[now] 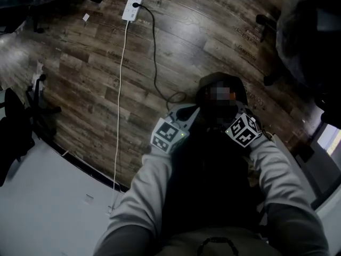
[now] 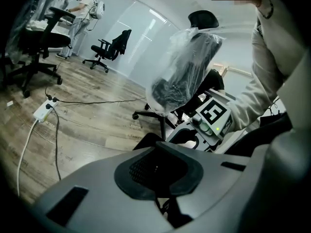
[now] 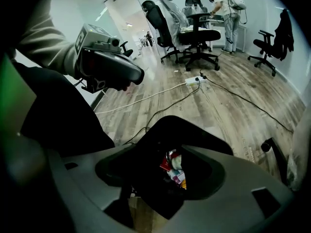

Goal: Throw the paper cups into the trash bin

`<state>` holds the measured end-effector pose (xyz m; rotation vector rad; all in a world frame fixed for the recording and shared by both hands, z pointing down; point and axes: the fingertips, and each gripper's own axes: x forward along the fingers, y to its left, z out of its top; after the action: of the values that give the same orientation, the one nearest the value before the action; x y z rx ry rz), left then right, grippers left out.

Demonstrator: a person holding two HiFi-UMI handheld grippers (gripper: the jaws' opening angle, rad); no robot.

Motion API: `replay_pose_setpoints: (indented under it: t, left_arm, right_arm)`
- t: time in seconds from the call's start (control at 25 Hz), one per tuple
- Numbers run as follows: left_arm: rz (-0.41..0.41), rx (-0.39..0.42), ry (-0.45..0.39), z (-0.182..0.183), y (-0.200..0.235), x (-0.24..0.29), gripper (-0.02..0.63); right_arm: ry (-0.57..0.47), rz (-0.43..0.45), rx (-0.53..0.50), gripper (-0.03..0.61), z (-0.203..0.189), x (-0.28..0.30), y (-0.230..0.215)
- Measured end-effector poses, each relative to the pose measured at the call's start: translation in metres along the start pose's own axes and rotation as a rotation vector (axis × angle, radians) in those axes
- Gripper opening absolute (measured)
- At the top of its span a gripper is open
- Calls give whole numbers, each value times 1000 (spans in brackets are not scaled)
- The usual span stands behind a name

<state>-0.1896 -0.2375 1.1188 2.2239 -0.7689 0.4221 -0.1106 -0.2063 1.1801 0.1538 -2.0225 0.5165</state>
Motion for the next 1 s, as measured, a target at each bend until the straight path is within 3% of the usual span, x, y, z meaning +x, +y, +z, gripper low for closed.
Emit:
replay_pose_setpoints:
  t: [0.32, 0.52, 0.6, 0.8, 1.0]
  left_arm:
    - [24, -10, 9, 46, -54, -47, -11]
    - [57, -28, -11, 67, -81, -64, -11]
    - [71, -30, -7, 72, -92, -72, -11]
    - [74, -41, 17, 77, -121, -97, -11]
    - [54, -24, 19, 97, -139, -106, -12]
  right_arm:
    - [-47, -39, 24, 256, 42, -80, 22]
    - [-58, -76, 57, 248, 49, -122, 32]
    - [-67, -75, 79, 20, 48, -139, 41]
    - [-56, -19, 104, 20, 48, -171, 78]
    - [-90, -43, 172, 20, 60, -202, 80]
